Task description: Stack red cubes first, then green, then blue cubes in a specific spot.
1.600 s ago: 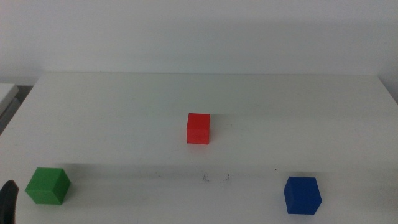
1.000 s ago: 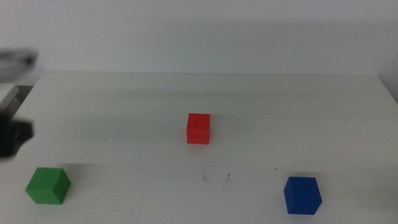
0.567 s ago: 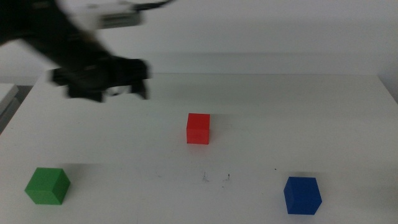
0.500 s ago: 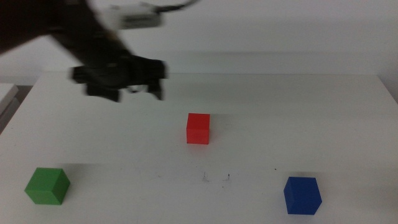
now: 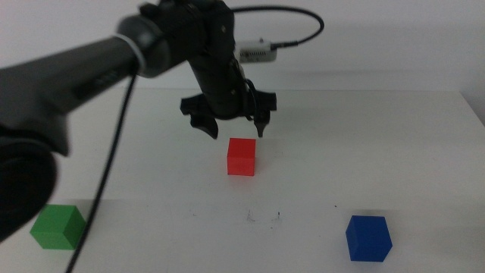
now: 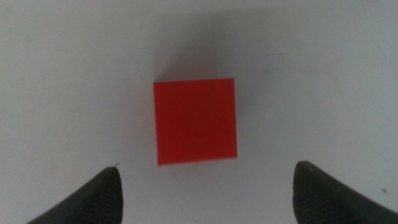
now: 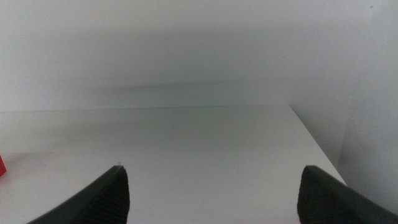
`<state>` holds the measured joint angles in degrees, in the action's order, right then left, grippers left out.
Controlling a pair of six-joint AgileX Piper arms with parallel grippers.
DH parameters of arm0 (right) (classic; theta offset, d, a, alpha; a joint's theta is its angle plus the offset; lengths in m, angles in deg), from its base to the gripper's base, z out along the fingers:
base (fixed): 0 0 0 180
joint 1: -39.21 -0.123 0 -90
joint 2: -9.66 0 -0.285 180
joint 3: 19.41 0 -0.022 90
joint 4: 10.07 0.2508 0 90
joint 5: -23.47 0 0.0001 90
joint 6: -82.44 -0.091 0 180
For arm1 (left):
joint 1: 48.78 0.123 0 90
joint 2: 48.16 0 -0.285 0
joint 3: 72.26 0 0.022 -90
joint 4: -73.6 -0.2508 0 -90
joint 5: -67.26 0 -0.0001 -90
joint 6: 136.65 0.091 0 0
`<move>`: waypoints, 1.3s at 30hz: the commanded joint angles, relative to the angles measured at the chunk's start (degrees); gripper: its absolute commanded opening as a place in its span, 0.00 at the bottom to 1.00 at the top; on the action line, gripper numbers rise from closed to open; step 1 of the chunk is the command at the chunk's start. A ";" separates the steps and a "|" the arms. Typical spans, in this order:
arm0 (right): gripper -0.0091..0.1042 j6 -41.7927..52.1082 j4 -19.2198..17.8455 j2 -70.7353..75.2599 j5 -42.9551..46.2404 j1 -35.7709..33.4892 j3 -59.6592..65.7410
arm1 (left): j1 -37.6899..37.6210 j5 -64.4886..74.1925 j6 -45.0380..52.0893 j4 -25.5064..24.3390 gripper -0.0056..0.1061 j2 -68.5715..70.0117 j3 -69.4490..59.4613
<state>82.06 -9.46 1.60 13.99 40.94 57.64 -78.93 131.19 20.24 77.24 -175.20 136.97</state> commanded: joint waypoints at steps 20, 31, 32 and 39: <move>0.90 0.38 -0.61 0.28 0.44 -0.14 0.16 | -0.40 -6.68 -3.09 -1.42 0.32 -10.29 1.79; 0.90 0.38 -0.61 0.28 0.44 -0.14 0.16 | -12.98 -11.74 -30.87 -16.15 0.20 11.70 -20.67; 0.90 0.38 -0.61 0.28 0.44 -0.14 0.16 | -14.33 -12.20 -33.07 -17.03 0.20 12.52 -22.45; 0.90 0.38 -0.61 0.28 0.44 -0.14 0.16 | -16.39 -15.10 -36.74 -17.59 0.20 9.39 -24.88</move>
<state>82.06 -9.46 1.60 13.99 40.94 57.64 -95.35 117.85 -15.44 60.44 -165.18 112.19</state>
